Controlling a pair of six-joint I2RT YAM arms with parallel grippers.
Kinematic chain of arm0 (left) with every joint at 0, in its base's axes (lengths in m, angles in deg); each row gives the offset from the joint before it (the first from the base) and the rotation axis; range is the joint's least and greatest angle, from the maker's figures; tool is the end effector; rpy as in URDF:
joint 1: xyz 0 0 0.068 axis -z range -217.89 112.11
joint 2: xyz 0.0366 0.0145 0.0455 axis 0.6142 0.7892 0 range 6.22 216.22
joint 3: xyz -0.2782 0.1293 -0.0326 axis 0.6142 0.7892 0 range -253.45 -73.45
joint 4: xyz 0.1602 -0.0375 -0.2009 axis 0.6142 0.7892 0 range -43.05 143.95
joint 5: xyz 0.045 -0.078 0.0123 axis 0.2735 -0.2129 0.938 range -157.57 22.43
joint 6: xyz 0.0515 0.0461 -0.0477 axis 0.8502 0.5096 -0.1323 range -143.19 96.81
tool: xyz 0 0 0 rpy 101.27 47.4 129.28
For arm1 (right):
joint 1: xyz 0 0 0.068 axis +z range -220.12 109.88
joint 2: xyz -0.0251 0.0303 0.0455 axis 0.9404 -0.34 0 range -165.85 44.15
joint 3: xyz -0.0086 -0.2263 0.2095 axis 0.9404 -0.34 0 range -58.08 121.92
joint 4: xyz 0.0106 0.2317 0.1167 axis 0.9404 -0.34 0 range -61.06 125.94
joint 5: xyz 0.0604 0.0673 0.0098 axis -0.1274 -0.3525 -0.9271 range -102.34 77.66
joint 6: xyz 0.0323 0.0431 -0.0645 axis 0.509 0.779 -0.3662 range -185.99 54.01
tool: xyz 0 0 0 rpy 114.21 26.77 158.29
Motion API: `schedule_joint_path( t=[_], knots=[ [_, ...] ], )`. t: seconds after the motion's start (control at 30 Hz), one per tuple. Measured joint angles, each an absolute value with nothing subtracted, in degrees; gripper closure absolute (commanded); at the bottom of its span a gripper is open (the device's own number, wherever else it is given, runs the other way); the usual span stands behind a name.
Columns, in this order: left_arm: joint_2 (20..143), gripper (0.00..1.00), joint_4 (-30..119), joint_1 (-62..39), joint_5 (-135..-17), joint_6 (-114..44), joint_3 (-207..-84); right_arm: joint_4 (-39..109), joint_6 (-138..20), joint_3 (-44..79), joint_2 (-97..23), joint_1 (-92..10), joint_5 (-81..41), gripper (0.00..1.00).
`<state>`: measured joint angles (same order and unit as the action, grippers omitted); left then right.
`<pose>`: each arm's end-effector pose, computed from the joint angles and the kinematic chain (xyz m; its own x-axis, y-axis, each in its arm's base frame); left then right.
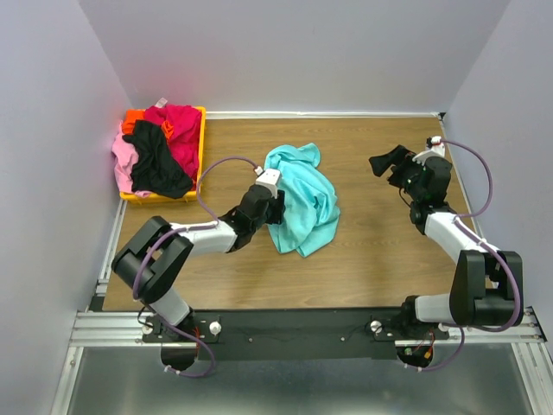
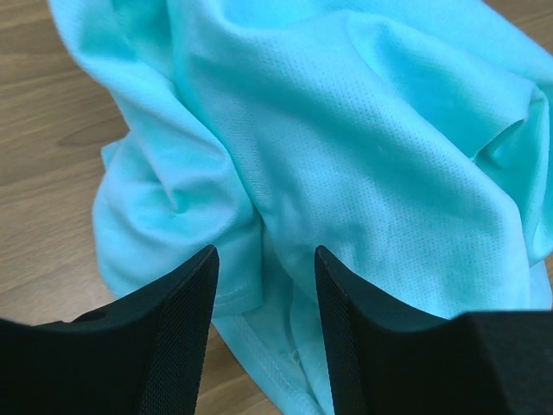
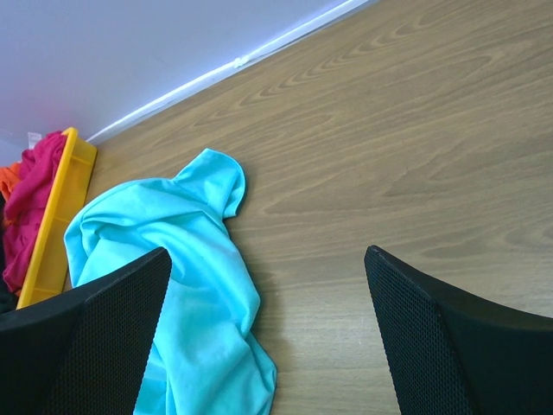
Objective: Fold and stack the t-shirts
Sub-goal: Flatten the tshirt out
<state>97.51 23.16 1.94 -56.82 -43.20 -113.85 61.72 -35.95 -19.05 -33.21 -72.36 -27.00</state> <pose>0.2828 -0.2181 0.1968 -0.5004 -0.0204 -0.8655 0.3519 0.9087 -0.2248 0.3243 0.0059 0.2717 -0.2927 0.4961 -0.8174 -0.0722 0.8410 0.5363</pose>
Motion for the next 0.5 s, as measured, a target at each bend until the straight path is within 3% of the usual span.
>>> schedule_joint_path(
  t=[0.5],
  knots=[
    [100.6, 0.51, 24.6, 2.9, -57.5, -43.9, -114.9, 61.8, -36.0, -19.0, -33.4, -72.4, -27.1, 0.0]
  ],
)
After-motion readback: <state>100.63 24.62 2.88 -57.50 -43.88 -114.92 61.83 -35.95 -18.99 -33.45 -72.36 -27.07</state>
